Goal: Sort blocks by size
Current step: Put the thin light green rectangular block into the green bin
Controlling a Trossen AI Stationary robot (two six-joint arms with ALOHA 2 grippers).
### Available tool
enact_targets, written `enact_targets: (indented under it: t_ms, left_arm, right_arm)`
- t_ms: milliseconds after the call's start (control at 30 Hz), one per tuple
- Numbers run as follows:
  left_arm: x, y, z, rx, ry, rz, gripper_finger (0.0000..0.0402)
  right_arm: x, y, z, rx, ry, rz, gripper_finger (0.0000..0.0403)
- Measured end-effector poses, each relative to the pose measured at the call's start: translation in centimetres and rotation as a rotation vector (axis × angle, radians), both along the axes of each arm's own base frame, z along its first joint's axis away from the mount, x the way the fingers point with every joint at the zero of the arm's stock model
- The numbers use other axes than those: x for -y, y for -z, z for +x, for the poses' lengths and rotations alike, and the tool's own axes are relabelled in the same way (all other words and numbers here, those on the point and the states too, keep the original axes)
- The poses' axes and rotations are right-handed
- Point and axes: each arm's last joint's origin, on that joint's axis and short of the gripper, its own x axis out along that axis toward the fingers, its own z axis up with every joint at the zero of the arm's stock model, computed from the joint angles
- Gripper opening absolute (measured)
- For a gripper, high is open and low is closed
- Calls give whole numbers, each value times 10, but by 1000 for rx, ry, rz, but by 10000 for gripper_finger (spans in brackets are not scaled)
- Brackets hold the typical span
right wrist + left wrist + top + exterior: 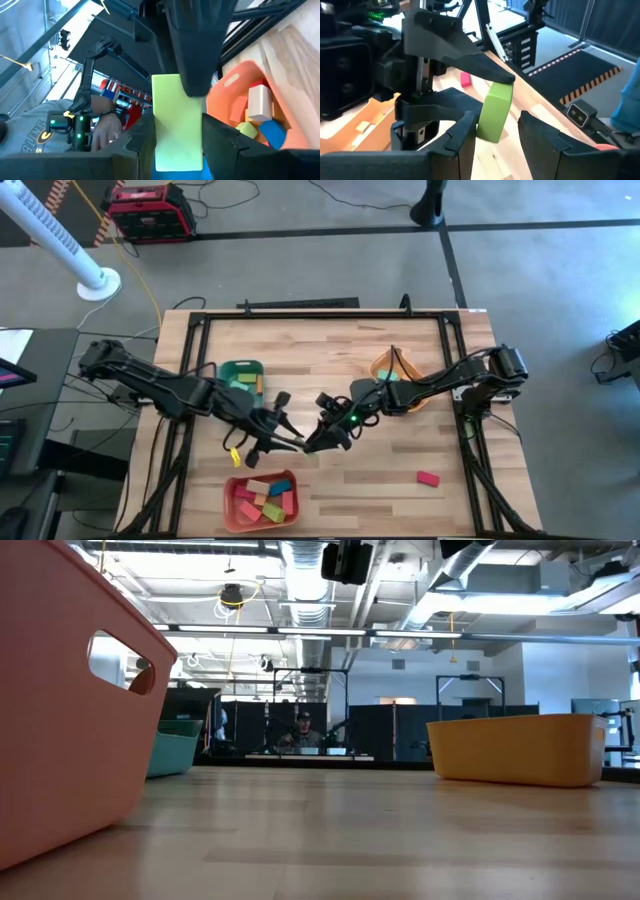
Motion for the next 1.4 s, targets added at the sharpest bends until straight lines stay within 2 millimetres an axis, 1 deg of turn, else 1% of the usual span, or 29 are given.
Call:
enact_targets:
  t_ms: [267,467,900,1000,1133,1200,1267,1400]
  left_arm:
    - [0,-1,0,5,1,-10,137]
    - [1,-6,1,56,4,-25,137]
    - [1,-5,1,44,-1,-38,135]
    - [1,-6,1,50,-2,-41,121]
    - [1,-6,1,48,0,-46,84]
    - [1,-6,1,50,2,-44,74]
    - [1,-6,1,54,5,-39,72]
    - [1,-6,1,52,3,-49,85]
  right_arm:
    - [0,0,0,-3,-5,7,163]
    - [1,-1,0,3,-2,8,163]
    - [1,-1,0,8,1,11,163]
    - [1,-1,0,10,0,11,163]
    - [1,-1,0,11,-1,12,163]
    - [1,-1,0,12,-1,14,163]
    - [1,-1,0,12,-1,14,163]
    - [1,-1,0,14,-1,12,163]
